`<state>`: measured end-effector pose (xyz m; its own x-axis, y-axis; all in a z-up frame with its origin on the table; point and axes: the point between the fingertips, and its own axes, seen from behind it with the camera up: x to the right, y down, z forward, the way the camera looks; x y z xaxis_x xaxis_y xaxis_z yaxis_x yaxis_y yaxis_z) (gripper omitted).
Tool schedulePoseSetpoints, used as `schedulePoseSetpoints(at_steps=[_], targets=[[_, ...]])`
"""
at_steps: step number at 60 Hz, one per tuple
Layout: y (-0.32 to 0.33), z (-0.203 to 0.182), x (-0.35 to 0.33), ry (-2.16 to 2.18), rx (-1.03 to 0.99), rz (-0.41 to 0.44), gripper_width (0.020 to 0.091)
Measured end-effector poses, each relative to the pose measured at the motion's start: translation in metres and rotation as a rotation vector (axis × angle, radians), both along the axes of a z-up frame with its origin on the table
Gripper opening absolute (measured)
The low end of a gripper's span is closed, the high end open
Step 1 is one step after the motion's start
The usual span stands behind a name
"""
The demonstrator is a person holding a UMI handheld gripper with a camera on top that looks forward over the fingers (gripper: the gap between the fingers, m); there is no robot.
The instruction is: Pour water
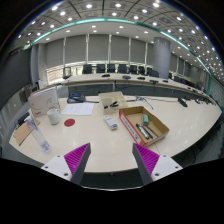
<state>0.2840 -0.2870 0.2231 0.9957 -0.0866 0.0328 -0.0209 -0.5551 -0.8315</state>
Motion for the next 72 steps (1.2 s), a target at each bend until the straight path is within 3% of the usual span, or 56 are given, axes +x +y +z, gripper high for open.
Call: schedulePoseSetpoints(at_steps=[16,36,52,61,67,72], targets=[[0.001,-0.022,-0.05,0.029,0.001,0.062,0.086],[-0.001,-0.067,-0.219,0.08,0.011,0.204,0.086],[0.051,-0.1,-0.347,0.088,0.084,0.221,0.0864],[0.097,-0.118,-0.386,0.077,0.137,0.18,0.0857],[0.129,-0.135,-0.393,0.07,0.156,0.153,0.0807],[0.146,-0.143,-0.396,0.047,0.174,0.132,0.0682]])
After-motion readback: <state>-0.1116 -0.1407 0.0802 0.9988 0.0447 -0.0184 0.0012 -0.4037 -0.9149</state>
